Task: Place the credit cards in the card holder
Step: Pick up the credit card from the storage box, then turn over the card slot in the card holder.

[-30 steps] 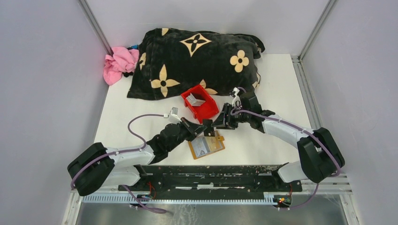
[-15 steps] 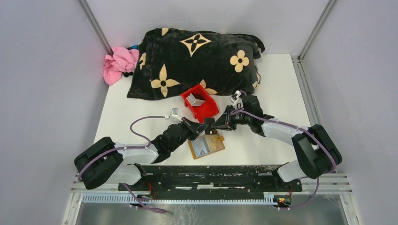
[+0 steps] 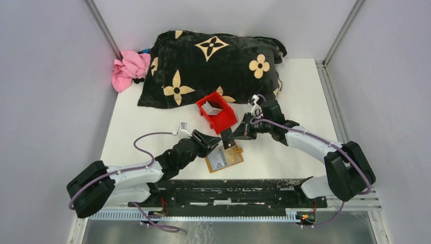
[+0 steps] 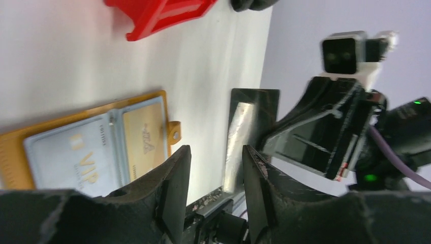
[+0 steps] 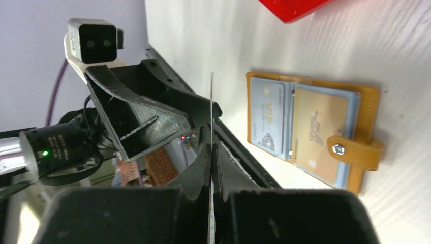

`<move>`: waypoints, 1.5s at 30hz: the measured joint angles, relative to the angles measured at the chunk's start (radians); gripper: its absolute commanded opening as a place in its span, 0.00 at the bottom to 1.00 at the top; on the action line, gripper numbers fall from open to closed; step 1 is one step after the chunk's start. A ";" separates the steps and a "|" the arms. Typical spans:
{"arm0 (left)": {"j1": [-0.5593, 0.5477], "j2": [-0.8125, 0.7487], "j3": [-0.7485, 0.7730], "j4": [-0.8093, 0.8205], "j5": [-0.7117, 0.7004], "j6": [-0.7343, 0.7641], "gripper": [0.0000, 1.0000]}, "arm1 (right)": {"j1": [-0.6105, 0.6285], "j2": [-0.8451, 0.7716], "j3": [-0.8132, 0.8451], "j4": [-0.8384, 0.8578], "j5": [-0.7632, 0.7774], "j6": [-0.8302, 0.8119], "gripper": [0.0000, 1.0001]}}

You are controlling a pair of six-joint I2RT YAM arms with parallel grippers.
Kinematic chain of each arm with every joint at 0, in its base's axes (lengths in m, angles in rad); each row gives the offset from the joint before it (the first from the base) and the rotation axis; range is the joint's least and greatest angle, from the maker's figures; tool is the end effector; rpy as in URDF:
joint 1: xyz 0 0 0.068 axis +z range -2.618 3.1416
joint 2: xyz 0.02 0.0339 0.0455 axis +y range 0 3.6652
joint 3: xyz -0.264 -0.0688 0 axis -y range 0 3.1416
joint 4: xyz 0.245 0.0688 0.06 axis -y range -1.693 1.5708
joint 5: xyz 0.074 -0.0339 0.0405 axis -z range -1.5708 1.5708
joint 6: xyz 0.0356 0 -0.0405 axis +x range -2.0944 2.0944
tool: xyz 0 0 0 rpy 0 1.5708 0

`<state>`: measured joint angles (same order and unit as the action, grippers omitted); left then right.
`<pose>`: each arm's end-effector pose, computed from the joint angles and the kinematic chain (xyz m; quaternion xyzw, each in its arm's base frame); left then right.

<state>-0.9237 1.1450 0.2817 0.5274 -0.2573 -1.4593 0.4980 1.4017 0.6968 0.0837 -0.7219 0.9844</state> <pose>0.1387 -0.1686 0.1710 -0.2856 0.7601 -0.4946 0.3098 0.2374 0.1558 0.2021 0.0437 0.8465 0.5205 0.1034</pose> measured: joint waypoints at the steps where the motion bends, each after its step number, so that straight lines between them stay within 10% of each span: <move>1: -0.005 -0.035 0.002 -0.051 -0.015 0.000 0.49 | 0.003 -0.010 0.021 -0.046 0.014 -0.037 0.01; 16: -0.148 0.042 0.164 -0.549 -0.161 0.002 0.28 | 0.240 0.042 0.248 -0.581 0.472 -0.454 0.01; 45: -0.179 0.156 0.229 -0.713 -0.176 0.032 0.11 | 0.305 0.151 0.294 -0.651 0.772 -0.527 0.01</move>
<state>-1.1023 1.3006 0.5102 -0.1856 -0.4335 -1.4269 0.8032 1.5524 0.9913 -0.5674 0.0498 0.4576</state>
